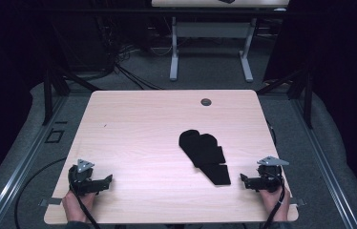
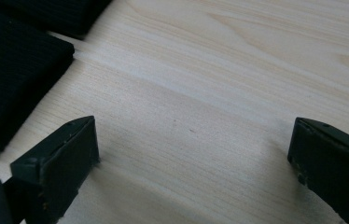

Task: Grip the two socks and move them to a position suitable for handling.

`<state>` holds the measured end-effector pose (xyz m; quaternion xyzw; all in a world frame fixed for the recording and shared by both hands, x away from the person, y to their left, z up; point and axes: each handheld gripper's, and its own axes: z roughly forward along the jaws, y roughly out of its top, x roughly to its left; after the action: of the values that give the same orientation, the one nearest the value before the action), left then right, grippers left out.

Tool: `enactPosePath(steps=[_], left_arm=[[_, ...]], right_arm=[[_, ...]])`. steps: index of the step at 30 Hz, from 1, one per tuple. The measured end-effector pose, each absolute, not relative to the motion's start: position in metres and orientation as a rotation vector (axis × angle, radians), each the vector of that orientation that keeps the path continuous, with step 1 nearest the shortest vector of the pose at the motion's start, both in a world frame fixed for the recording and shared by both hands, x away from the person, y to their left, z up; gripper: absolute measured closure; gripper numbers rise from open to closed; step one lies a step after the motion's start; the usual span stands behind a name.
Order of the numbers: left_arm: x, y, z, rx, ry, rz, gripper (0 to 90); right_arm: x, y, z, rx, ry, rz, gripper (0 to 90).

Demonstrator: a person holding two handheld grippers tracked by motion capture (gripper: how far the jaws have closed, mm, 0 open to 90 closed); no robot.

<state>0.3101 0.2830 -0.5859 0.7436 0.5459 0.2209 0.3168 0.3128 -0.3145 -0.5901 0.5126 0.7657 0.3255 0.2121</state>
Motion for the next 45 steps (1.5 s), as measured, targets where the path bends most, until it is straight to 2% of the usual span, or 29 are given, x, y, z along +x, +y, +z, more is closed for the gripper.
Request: enactPosePath(steps=[11,19,29,45], left_arm=[[0.329,0.249,-0.550,2.035,1.285,0.514,0.4],[0.346,0.212,-0.530,2.081,1.154,0.464,0.3],[0.370,0.162,-0.517,2.122,1.026,0.389,0.3],[0.398,0.091,-0.514,2.188,0.910,0.263,1.1]], right_arm=[[0.313,-0.315,-0.590,1.422,2.129,0.902,1.6],[0.313,-0.315,-0.590,1.422,2.128,0.902,1.6],[0.313,-0.315,-0.590,1.421,2.130,0.902,1.6],[0.313,-0.315,-0.590,1.421,2.130,0.902,1.7]])
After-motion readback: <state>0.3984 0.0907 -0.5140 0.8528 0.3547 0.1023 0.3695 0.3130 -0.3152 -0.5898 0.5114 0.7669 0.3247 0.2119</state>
